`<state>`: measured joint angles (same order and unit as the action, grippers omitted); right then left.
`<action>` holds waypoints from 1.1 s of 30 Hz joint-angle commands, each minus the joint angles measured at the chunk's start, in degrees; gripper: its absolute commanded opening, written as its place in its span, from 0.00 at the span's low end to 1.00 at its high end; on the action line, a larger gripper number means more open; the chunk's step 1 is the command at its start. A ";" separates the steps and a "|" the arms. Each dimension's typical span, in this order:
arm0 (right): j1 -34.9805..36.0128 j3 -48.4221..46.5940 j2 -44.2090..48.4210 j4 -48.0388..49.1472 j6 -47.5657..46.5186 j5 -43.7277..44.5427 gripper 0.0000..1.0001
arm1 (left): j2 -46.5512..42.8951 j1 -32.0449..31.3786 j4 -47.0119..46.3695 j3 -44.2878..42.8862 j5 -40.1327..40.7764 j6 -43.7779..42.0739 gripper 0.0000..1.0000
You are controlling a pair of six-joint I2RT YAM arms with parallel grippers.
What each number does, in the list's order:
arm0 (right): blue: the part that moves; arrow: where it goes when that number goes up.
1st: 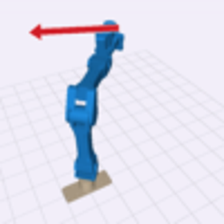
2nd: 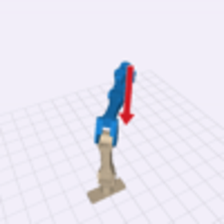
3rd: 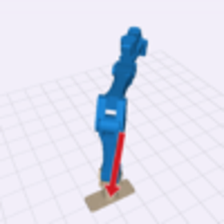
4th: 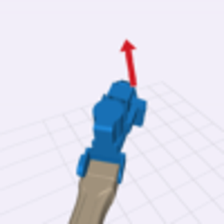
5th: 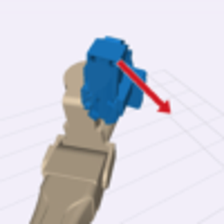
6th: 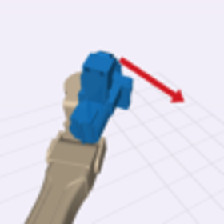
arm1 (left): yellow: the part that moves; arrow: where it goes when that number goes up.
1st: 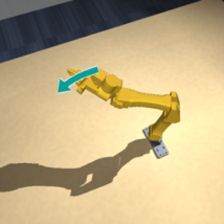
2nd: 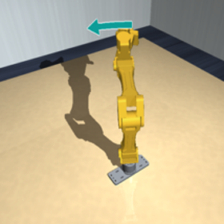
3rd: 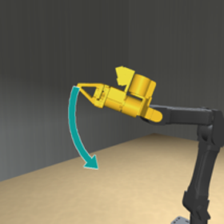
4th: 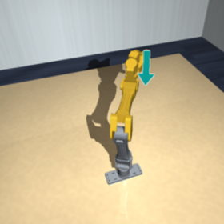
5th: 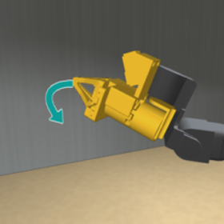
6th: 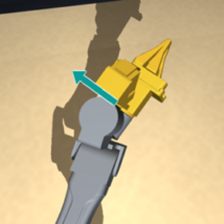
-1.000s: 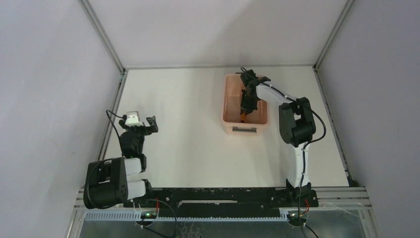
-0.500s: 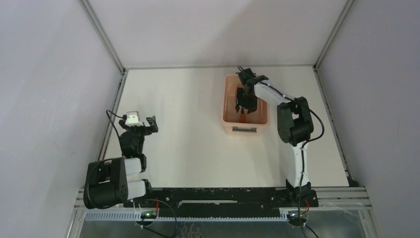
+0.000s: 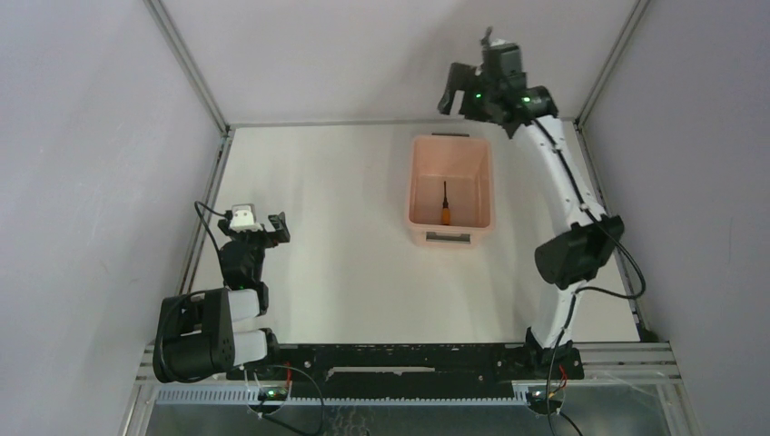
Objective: Put the screwdriver in the bin
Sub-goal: Place the screwdriver in the bin, then reset both arms
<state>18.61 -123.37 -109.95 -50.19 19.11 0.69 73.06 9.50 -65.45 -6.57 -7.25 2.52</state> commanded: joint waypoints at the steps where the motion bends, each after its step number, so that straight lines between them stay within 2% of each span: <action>1: -5.30 -0.36 5.62 1.83 -4.15 -0.12 1.00 | -0.65 -0.33 -1.47 -1.65 0.13 -0.65 0.98; 5: -10.74 8.35 11.82 8.56 -7.40 -2.38 1.00 | -0.64 -0.28 -1.38 -1.61 0.12 -0.61 0.98; 11: -19.38 32.80 23.89 26.09 -10.01 -5.45 1.00 | -0.63 -0.27 -1.43 -1.63 0.06 -0.64 0.98; 14: -22.69 41.88 27.61 30.87 -9.78 -6.49 1.00 | -0.64 -0.30 -1.43 -1.61 0.11 -0.65 0.98; 20: -25.08 57.16 30.19 37.56 -12.90 -7.13 0.99 | -0.70 -0.32 -1.43 -1.66 0.14 -0.62 0.98; 24: -25.87 67.11 30.50 46.08 -13.78 -8.55 0.99 | -0.64 -0.28 -1.43 -1.61 0.19 -0.60 0.98; 29: -26.26 75.04 30.58 52.55 -12.87 -9.82 0.99 | -0.66 -0.31 -1.43 -1.61 0.13 -0.67 0.98; 33: -26.26 77.43 30.13 52.65 -12.00 -8.34 0.99 | -0.66 -0.43 -1.43 -1.66 0.23 -0.61 0.98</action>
<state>-7.16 -46.87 -81.17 -4.40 6.92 -8.01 73.06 9.50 -65.45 -6.57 -7.25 2.52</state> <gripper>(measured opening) 0.992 0.983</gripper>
